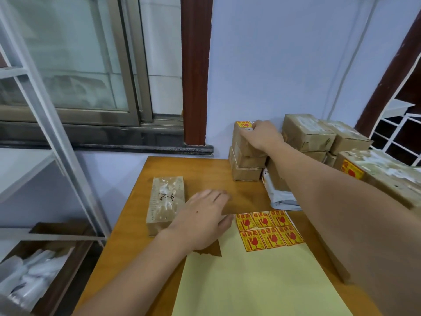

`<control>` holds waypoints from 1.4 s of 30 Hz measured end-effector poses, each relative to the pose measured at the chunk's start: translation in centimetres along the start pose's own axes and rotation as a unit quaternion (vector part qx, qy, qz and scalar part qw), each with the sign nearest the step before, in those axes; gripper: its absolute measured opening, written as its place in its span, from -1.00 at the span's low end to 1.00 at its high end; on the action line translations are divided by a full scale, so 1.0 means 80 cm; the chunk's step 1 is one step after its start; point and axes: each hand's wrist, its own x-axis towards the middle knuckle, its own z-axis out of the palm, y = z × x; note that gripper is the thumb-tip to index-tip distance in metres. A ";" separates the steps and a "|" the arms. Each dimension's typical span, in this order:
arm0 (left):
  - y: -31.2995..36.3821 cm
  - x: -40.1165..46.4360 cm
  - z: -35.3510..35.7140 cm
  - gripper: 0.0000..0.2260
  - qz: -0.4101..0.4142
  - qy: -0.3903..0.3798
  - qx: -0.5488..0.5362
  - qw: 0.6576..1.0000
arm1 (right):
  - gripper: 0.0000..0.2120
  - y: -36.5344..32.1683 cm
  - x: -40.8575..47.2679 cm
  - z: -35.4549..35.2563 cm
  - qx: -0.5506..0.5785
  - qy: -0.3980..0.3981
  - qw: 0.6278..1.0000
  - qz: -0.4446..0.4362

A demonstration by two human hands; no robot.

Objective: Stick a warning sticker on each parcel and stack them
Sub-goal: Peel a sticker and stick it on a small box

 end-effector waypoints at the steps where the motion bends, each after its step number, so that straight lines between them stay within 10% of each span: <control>1: -0.002 -0.003 0.000 -0.52 -0.001 -0.001 0.003 1.000 | -0.30 -0.001 -0.002 -0.002 -0.014 -0.006 1.000 -0.001; 8: -0.016 -0.036 -0.030 -0.51 -0.050 -0.002 0.009 0.999 | -0.56 -0.028 -0.074 -0.004 0.063 0.070 0.985 -0.143; 24: -0.082 -0.107 -0.031 -0.26 -0.372 0.090 -0.292 0.876 | -0.35 -0.116 -0.286 0.098 0.185 -0.175 0.955 -0.151; 29: -0.055 -0.107 -0.037 -0.54 -0.331 0.101 -0.370 0.862 | -0.37 -0.128 -0.298 0.116 0.220 -0.211 0.945 -0.117; 39: -0.019 -0.135 -0.047 -0.53 -0.251 0.199 -0.428 0.845 | 0.04 -0.108 -0.333 0.075 0.392 -0.185 0.899 -0.065; 42: 0.005 -0.152 -0.061 -0.52 -0.224 0.216 -0.429 0.848 | -0.11 -0.094 -0.353 0.064 0.449 -0.192 0.871 -0.054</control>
